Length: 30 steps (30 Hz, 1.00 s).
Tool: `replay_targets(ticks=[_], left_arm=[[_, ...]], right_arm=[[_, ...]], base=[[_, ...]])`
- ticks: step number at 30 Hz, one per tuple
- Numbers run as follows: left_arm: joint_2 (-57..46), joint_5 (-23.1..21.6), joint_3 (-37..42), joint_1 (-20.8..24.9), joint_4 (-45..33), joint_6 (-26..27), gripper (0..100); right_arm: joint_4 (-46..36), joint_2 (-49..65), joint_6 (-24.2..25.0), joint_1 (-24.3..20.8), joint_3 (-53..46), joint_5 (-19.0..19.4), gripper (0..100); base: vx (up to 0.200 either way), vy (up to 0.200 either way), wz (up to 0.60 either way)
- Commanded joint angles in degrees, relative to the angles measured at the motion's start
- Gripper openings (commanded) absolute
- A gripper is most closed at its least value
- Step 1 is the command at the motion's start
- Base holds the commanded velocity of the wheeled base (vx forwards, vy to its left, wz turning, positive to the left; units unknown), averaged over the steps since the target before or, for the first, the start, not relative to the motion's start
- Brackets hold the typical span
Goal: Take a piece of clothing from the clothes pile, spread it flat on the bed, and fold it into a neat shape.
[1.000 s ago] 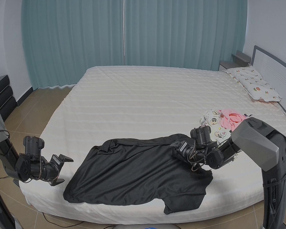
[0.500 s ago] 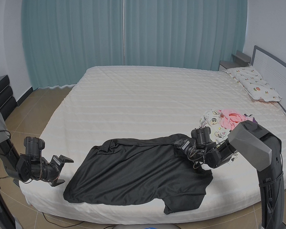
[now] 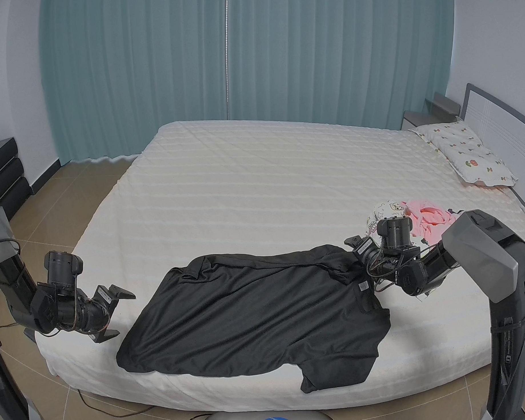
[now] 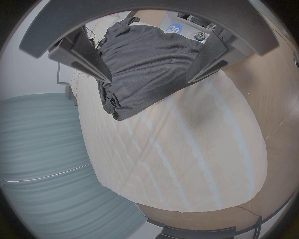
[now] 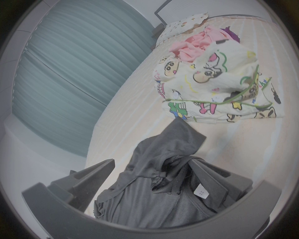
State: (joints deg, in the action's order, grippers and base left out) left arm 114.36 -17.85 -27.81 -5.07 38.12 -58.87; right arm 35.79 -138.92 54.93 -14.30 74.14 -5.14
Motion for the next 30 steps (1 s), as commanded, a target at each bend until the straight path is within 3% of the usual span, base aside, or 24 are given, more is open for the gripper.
replay_targets(ticks=[1,12,23,30], left_arm=[[0.07,0.01,-0.05,-0.03,0.02,-0.02,100],[0.07,0.01,-0.05,-0.03,0.02,-0.02,100],[-0.01,0.01,0.21,-0.03,0.02,-0.19,100],[-0.01,0.01,0.3,-0.03,-0.06,-0.19,100]], right_arm=[[-0.02,2.34,0.0,-0.55,-0.84,0.22,100],[-0.28,2.87,-3.08,-3.37,-3.3,1.19,100],[-0.99,-5.48,-3.08,-10.66,1.09,2.07,100],[-0.81,-12.25,-2.9,-8.55,9.0,1.19,100]], base=[[0.0,0.0,0.0],[0.0,0.0,0.0],[0.0,0.0,0.0],[0.0,0.0,0.0]])
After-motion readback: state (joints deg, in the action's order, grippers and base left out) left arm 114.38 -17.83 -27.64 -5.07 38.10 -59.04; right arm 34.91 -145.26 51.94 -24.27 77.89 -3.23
